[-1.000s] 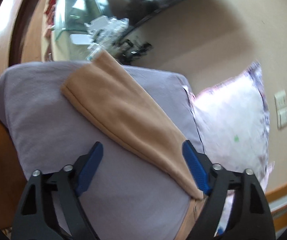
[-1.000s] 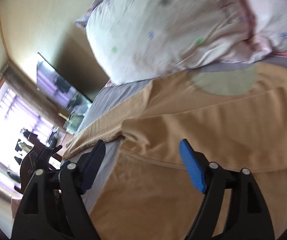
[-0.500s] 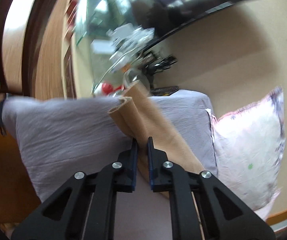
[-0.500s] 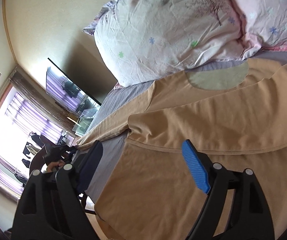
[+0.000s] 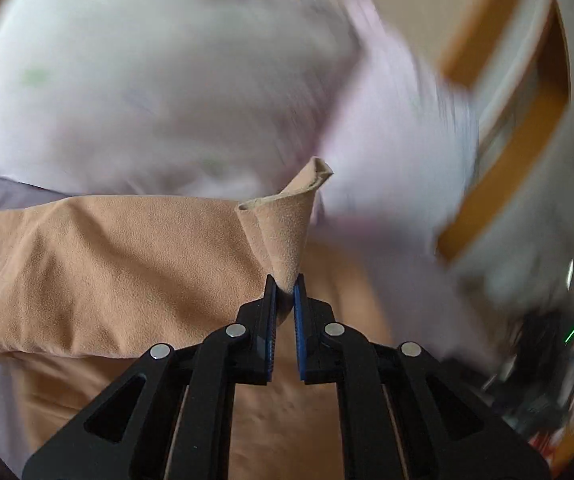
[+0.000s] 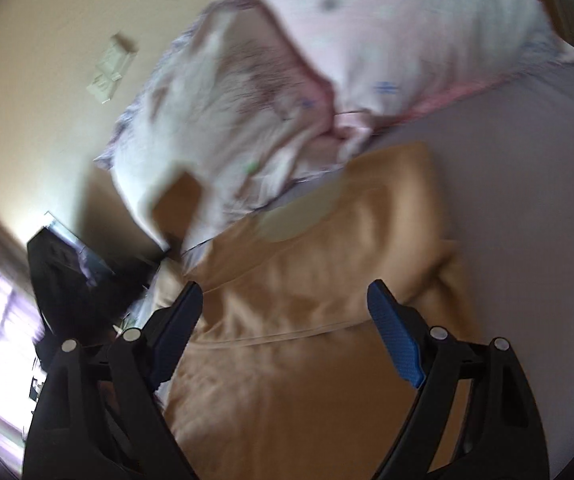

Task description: Fold small clothes

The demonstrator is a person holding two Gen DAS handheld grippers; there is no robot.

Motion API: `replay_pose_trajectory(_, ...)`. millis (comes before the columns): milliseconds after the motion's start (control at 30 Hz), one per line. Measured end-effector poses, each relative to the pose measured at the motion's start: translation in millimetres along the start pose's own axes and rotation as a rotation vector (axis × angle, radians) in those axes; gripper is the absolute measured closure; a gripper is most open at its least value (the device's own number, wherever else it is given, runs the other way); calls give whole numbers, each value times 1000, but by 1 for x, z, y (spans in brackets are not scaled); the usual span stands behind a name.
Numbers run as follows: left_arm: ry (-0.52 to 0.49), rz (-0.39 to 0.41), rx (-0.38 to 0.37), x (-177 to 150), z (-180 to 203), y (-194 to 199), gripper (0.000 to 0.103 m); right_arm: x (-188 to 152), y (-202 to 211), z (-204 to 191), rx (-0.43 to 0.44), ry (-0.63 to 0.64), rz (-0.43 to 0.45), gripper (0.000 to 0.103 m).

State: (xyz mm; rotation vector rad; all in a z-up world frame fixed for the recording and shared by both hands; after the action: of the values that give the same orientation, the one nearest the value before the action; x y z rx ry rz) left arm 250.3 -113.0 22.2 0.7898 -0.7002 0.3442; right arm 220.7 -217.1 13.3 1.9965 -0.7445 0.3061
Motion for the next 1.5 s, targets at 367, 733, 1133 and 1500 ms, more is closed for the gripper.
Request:
replay_pose_trajectory(367, -331, -115, 102, -86, 42, 30, 43, 9, -46, 24, -7, -39, -160, 47)
replay_pose_trajectory(733, -57, -172, 273, -137, -84, 113, 40, -18, -98, 15, -103, 74, -296, 101)
replay_pose_trajectory(1133, -36, -136, 250, -148, -85, 123, 40, 40, -74, 84, -414, 29, -107, 79)
replay_pose_trajectory(1500, 85, 17, -21, -215, -74, 230, 23, -88, 86, 71, 137, 174, -64, 25)
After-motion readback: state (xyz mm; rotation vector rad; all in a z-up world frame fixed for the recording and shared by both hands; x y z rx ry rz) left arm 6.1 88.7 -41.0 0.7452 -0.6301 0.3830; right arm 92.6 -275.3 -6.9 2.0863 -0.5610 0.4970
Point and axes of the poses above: each gripper's, at about its wrist camera, not at the fingertips, and y roughly against the way its jaws point, z to its right, x to its top, the point moved 10 cm from there along -y, roughly the way its jaws point, and after that the axes turned 13 degrees about -x, right-handed, at the moved point
